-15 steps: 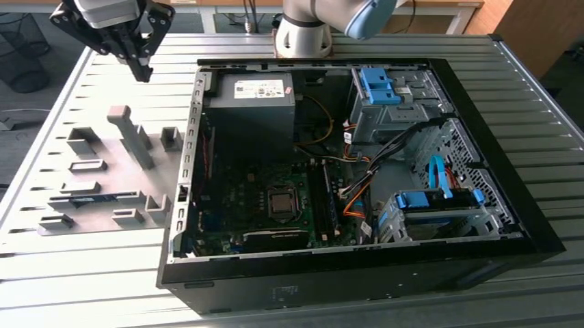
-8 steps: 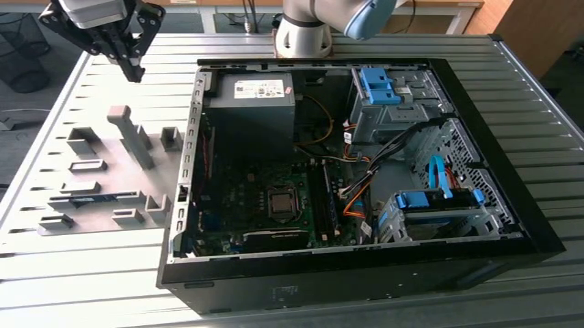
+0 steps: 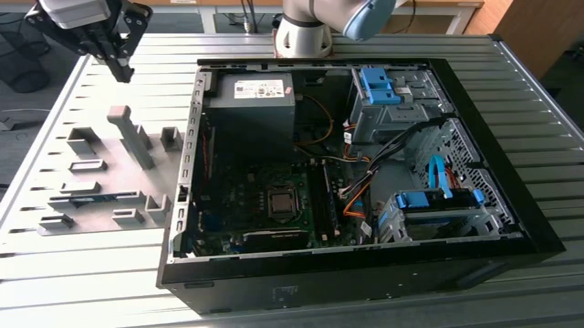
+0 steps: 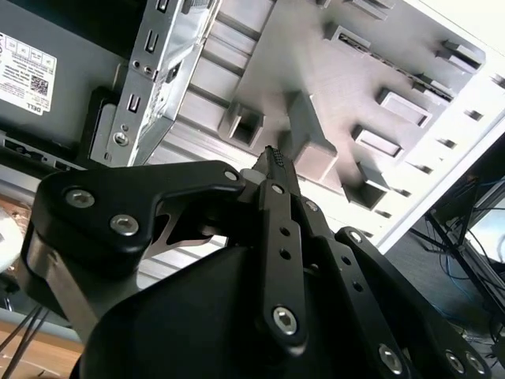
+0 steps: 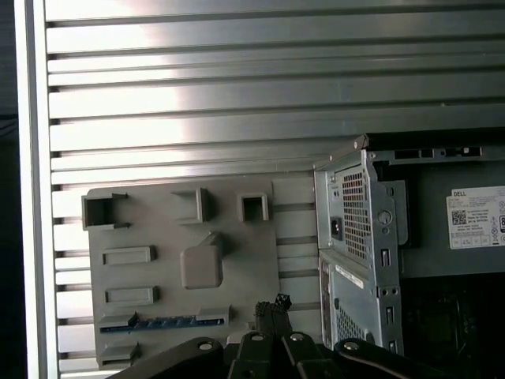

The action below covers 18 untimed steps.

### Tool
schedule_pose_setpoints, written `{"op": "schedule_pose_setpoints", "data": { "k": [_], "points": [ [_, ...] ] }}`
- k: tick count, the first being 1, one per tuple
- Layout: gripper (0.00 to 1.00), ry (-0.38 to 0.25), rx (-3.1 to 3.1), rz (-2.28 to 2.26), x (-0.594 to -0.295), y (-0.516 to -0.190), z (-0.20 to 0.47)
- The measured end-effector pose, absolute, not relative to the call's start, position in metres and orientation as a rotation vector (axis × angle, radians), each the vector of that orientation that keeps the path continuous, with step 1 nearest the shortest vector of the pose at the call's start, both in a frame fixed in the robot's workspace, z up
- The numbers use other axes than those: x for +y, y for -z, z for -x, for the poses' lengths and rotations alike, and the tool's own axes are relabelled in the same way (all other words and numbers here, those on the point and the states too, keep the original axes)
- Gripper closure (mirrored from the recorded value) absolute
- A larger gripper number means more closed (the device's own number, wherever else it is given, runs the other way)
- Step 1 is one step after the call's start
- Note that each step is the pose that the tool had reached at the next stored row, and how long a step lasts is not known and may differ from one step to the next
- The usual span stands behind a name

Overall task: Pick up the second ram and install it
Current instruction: 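Reach for the second ram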

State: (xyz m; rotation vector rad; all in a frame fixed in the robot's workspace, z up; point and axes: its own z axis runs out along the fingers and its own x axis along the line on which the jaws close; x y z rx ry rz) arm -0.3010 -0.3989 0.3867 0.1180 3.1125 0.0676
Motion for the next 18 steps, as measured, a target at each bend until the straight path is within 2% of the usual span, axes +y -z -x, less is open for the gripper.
{"op": "schedule_pose_setpoints", "data": {
  "k": [18],
  "points": [
    [0.89, -0.068, 3.112, -0.118, -0.399, -0.386, 0.344]
  ]
}}
